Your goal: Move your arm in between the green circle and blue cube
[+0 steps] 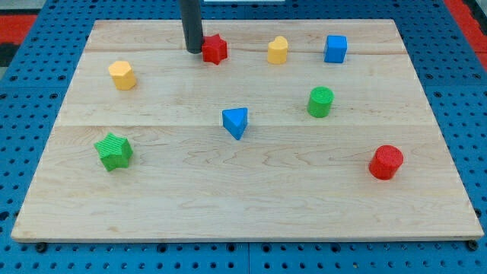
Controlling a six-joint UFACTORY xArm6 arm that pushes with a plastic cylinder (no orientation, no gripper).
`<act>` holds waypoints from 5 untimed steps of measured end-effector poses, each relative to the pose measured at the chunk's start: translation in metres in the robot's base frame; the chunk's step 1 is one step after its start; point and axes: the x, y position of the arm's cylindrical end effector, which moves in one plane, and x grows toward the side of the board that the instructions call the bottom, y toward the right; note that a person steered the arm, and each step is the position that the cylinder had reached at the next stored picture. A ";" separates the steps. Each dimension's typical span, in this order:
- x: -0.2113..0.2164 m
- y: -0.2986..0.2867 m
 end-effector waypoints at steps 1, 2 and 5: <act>0.000 0.006; 0.000 -0.012; 0.061 -0.012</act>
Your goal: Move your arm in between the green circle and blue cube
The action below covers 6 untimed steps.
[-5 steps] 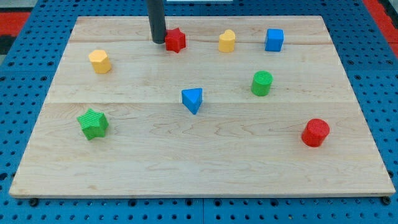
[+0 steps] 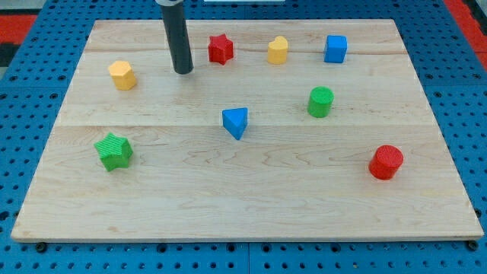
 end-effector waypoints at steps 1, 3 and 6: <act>0.015 0.034; 0.014 0.130; 0.005 0.244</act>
